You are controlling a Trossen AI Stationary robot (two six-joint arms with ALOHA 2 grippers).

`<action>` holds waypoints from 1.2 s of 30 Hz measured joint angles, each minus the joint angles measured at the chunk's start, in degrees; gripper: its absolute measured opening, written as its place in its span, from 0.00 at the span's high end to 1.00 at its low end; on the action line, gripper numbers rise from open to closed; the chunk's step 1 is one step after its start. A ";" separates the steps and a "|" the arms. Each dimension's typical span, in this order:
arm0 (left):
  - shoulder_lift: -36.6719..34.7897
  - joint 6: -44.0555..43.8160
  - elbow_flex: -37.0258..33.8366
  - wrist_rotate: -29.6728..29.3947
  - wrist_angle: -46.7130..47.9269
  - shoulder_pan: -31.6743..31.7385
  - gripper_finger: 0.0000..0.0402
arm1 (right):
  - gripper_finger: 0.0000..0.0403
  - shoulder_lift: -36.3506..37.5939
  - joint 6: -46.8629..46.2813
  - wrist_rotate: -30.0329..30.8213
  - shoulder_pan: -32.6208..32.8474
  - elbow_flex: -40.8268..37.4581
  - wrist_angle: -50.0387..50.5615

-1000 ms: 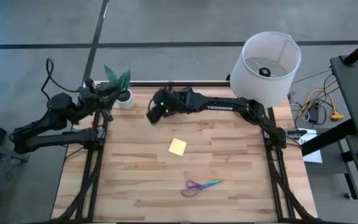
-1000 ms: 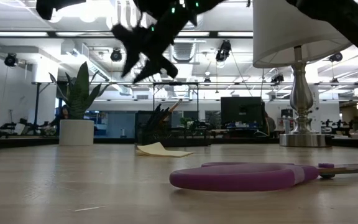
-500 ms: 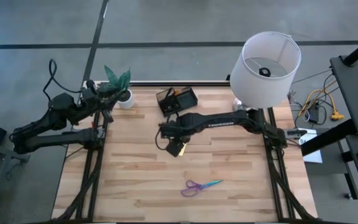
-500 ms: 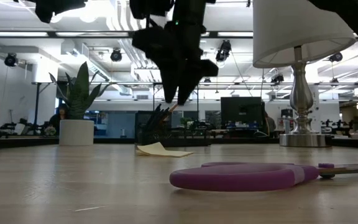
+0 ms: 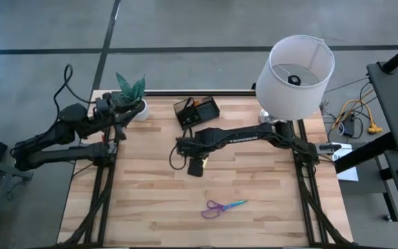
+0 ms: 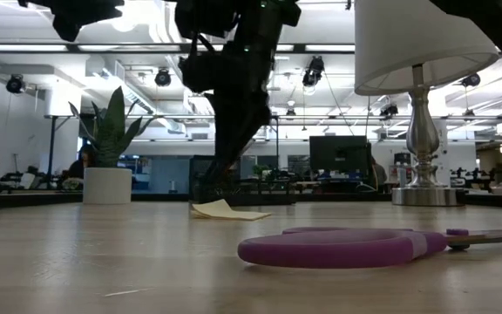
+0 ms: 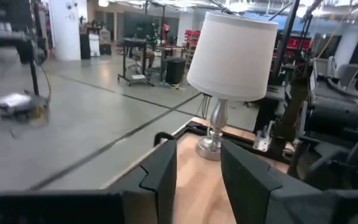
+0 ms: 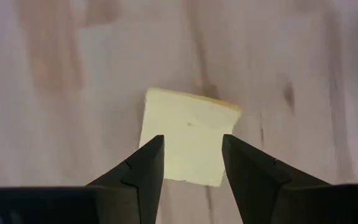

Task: Pick and place office supplies into organizer
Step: Put the yellow sticky note into the black desk organizer

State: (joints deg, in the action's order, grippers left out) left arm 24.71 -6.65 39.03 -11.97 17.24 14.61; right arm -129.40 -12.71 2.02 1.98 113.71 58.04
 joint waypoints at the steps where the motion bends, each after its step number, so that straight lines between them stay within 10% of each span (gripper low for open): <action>1: -0.21 -1.41 0.00 0.04 0.36 0.00 0.74 | 0.61 -0.03 4.39 -0.47 -0.06 -0.18 -0.23; 13: -3.12 -11.37 -0.99 0.33 7.84 0.00 0.74 | 0.61 -5.04 35.97 0.94 -3.68 -0.37 -0.14; 36: -5.07 -14.04 -2.73 -0.07 7.75 0.00 0.74 | 0.62 -7.50 36.93 -3.27 -4.26 -0.21 -6.79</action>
State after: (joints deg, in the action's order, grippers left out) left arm 19.64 -20.69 36.29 -12.04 24.99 14.61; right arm -136.90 24.23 -1.26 -2.28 113.49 51.25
